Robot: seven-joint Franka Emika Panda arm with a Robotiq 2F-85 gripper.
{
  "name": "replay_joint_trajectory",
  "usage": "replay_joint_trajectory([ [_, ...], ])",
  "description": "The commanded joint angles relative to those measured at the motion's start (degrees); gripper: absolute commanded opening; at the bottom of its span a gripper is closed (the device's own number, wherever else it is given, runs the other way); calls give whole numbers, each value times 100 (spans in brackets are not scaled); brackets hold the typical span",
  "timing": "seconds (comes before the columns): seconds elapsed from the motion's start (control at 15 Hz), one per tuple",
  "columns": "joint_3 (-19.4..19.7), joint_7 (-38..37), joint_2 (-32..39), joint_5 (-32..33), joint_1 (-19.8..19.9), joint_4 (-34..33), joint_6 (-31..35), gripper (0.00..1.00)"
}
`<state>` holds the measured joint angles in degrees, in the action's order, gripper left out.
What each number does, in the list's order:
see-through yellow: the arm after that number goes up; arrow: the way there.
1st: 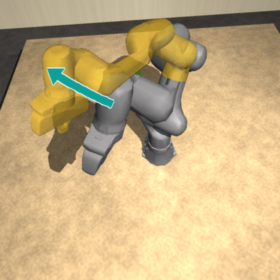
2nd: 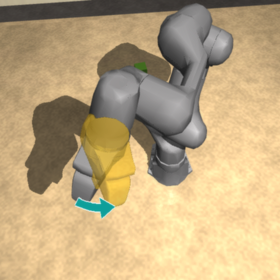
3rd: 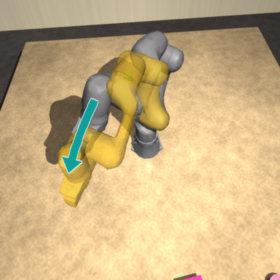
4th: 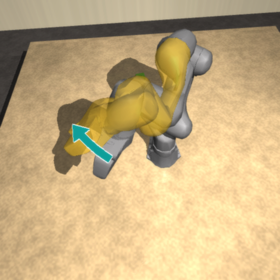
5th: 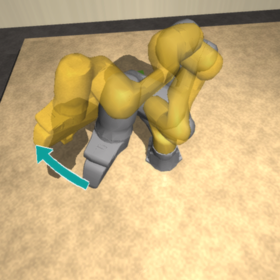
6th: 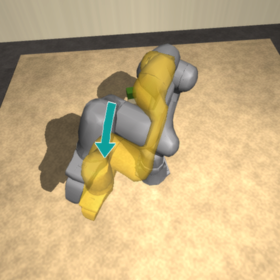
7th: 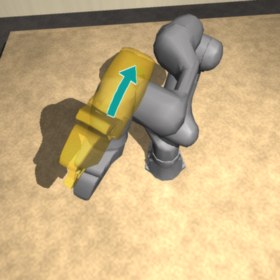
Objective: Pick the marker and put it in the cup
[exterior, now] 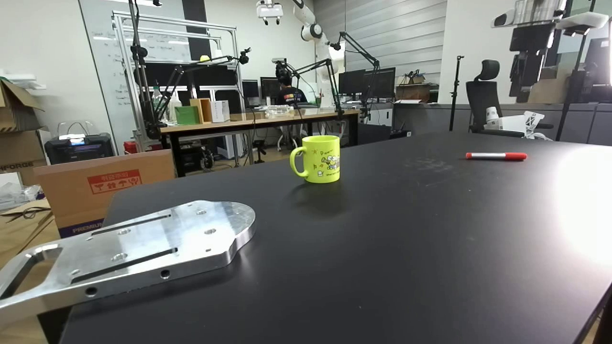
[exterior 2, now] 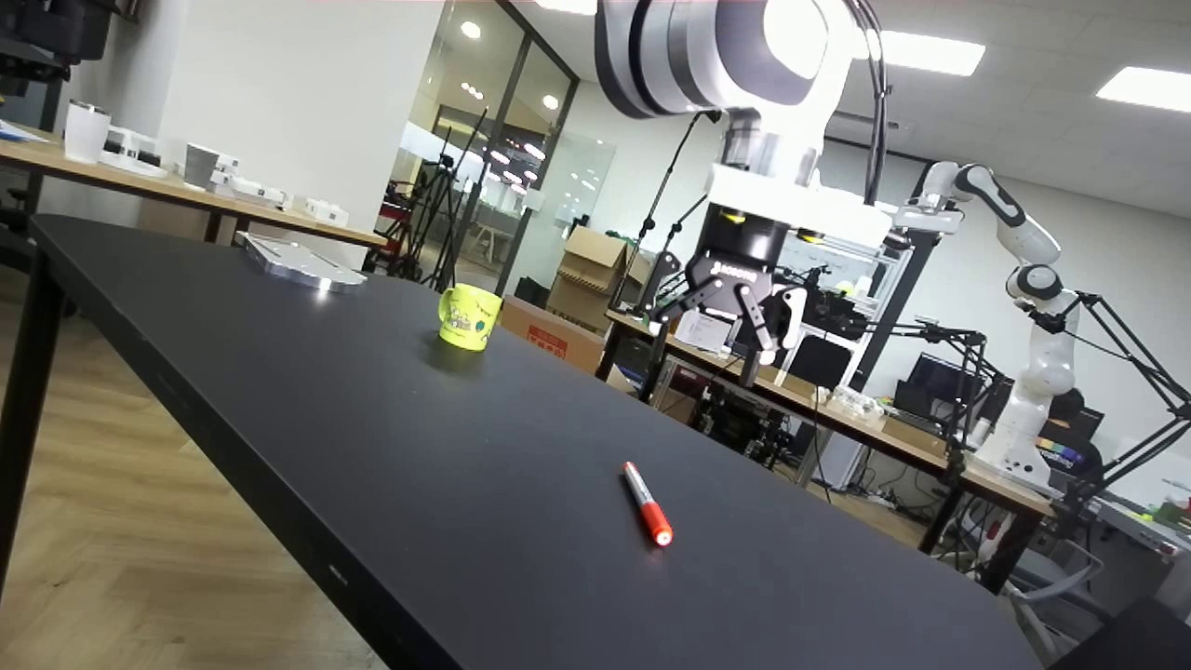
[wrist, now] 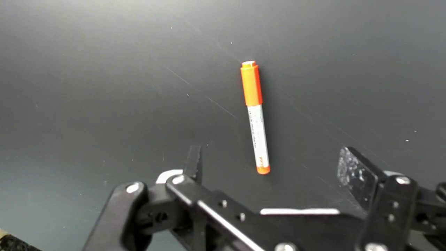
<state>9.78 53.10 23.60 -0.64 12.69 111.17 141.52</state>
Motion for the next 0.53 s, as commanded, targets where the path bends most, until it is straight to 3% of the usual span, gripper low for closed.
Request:
replay_joint_trajectory([
  [0.0,-252,32,703,85,323,-706,-172,100],
  [0.47,-457,47,1431,350,468,-1300,-503,100],
])
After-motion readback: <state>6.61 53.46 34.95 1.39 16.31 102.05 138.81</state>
